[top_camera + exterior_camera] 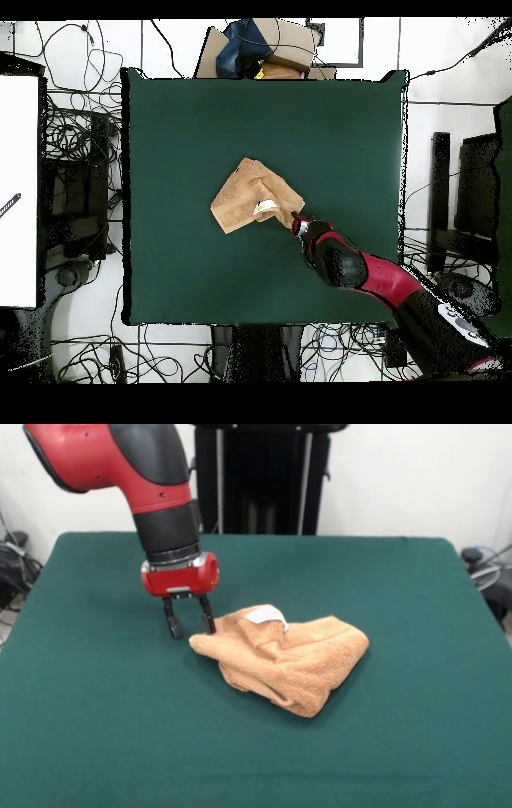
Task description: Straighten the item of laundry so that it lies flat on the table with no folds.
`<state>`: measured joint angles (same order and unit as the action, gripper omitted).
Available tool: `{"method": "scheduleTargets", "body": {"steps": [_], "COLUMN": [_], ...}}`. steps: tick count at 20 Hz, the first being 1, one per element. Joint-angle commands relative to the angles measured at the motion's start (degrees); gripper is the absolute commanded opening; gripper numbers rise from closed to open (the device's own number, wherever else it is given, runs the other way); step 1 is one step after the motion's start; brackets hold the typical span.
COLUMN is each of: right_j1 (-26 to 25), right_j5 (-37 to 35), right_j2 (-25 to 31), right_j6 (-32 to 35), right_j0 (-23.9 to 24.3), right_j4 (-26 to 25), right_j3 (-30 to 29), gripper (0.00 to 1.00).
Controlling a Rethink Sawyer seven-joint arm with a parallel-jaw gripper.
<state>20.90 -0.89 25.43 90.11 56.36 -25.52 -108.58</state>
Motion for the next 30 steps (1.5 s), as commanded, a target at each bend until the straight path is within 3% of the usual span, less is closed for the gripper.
{"method": "scheduleTargets", "body": {"steps": [1, 30], "right_j1": [-1.08, -2.41], "right_j5": [-5.09, -5.4], "right_j2": [5.37, 2.36], "right_j6": [1.7, 1.03], "right_j0": [-0.9, -4.22], "right_j4": [-2.33, -3.24], "right_j3": [-0.01, 2.51], "gripper": [1.0, 1.0]}}
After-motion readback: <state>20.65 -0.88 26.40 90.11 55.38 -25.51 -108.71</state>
